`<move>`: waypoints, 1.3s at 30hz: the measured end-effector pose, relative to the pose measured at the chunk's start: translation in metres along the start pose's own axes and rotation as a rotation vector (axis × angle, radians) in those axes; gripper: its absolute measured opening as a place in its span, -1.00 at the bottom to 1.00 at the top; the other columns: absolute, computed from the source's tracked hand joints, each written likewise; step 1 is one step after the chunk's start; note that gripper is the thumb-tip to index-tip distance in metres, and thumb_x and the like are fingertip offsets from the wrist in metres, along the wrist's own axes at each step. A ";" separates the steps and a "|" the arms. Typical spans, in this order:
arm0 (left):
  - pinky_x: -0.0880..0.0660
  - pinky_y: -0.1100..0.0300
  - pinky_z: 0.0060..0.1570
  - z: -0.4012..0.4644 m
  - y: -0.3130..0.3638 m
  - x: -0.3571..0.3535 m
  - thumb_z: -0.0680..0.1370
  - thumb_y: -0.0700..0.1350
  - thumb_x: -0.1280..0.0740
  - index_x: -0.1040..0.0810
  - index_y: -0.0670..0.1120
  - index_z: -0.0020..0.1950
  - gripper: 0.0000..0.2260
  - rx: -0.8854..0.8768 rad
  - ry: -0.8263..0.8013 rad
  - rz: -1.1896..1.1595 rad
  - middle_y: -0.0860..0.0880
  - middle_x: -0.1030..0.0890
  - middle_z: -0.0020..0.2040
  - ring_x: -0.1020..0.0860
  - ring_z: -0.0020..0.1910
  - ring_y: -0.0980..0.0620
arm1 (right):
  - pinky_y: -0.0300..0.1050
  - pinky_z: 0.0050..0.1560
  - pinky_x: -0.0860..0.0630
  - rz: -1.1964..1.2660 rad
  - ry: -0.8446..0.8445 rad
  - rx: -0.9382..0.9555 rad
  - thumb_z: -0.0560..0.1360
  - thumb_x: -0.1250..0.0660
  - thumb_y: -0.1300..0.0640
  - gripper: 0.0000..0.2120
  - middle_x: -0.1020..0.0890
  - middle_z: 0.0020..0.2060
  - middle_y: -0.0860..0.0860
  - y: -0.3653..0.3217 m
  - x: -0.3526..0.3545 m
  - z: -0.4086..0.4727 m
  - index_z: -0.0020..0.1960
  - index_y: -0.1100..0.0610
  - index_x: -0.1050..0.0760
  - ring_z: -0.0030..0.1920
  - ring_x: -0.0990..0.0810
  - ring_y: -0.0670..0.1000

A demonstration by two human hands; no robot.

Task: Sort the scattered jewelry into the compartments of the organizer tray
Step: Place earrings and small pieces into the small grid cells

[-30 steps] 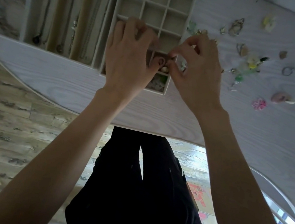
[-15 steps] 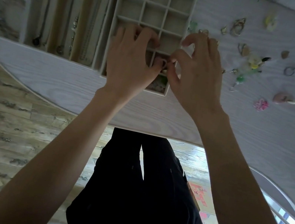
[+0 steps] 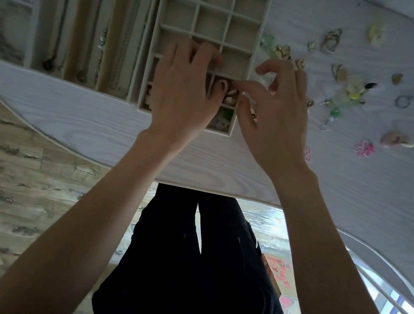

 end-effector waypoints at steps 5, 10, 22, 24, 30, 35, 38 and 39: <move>-0.28 0.22 -0.03 -0.001 0.004 -0.001 0.44 -0.12 -0.35 -0.57 -0.09 -0.04 -0.88 0.007 0.007 -0.003 -0.11 -0.52 -0.05 -0.48 -0.01 -0.09 | -0.05 -0.07 -0.40 -0.128 0.048 0.084 0.43 -0.35 0.18 -0.91 -0.57 0.03 0.14 -0.004 0.002 0.006 -0.16 0.16 -0.63 0.02 -0.44 0.15; -0.36 0.15 -0.09 -0.002 0.001 0.003 0.47 -0.11 -0.35 -0.63 -0.06 -0.15 -0.92 -0.124 0.028 0.045 -0.10 -0.54 -0.13 -0.49 -0.09 -0.12 | -0.06 -0.03 -0.39 -0.214 -0.041 0.136 0.35 -0.39 0.17 -0.91 -0.57 0.03 0.10 -0.007 0.004 0.024 -0.28 0.16 -0.65 0.02 -0.50 0.19; -0.32 0.08 -0.12 -0.009 -0.008 0.014 0.51 -0.04 -0.30 -0.70 0.00 -0.05 -0.82 -0.292 0.020 0.194 -0.05 -0.58 -0.09 -0.49 -0.11 -0.15 | -0.02 -0.01 -0.38 -0.236 -0.003 0.077 0.31 -0.42 0.31 -0.97 -0.58 0.01 0.11 -0.012 -0.003 0.018 -0.25 0.23 -0.61 0.00 -0.51 0.20; -0.35 0.04 -0.14 -0.009 -0.008 0.013 0.51 -0.04 -0.31 -0.70 0.00 -0.05 -0.83 -0.283 0.024 0.204 -0.05 -0.59 -0.09 -0.50 -0.11 -0.16 | -0.01 0.00 -0.37 -0.245 -0.001 0.061 0.30 -0.41 0.31 -0.95 -0.58 0.01 0.11 -0.013 -0.003 0.019 -0.24 0.23 -0.61 0.01 -0.50 0.20; -0.31 0.10 -0.13 -0.002 -0.010 0.012 0.45 -0.02 -0.40 -0.69 0.01 -0.15 -0.90 -0.262 0.046 0.208 -0.02 -0.59 -0.10 -0.50 -0.11 -0.14 | 0.05 -0.01 -0.41 -0.267 0.016 -0.008 0.28 -0.39 0.32 -0.91 -0.57 0.00 0.13 -0.020 -0.003 0.018 -0.22 0.25 -0.61 0.02 -0.51 0.24; -0.36 0.05 -0.10 0.005 -0.008 0.015 0.40 0.02 -0.43 -0.70 0.04 -0.15 -0.90 -0.296 -0.001 0.159 -0.01 -0.59 -0.10 -0.51 -0.08 -0.16 | 0.01 -0.03 -0.39 -0.301 0.042 -0.010 0.28 -0.41 0.30 -0.92 -0.59 -0.02 0.11 -0.021 -0.006 0.017 -0.22 0.23 -0.62 0.00 -0.53 0.23; -0.35 0.05 -0.11 0.009 -0.007 0.016 0.41 0.05 -0.42 -0.71 0.07 -0.16 -0.89 -0.293 -0.012 0.149 0.01 -0.60 -0.13 -0.50 -0.11 -0.16 | -0.06 -0.05 -0.33 -0.326 0.073 -0.012 0.30 -0.44 0.27 -0.93 -0.60 -0.02 0.07 -0.021 -0.009 0.016 -0.21 0.20 -0.64 0.00 -0.53 0.18; -0.35 0.05 -0.12 0.009 -0.007 0.016 0.42 0.06 -0.41 -0.71 0.07 -0.16 -0.88 -0.295 -0.009 0.160 0.01 -0.60 -0.13 -0.50 -0.11 -0.16 | -0.08 -0.04 -0.31 -0.306 0.082 -0.005 0.31 -0.45 0.25 -0.94 -0.60 -0.01 0.07 -0.019 -0.009 0.015 -0.21 0.19 -0.64 0.02 -0.50 0.16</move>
Point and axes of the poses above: each hand's wrist, its own z-axis towards the middle knuckle, its own x-axis out of the back of the hand, y = z × x, the point moved 2 cm from there along z, towards the middle knuckle
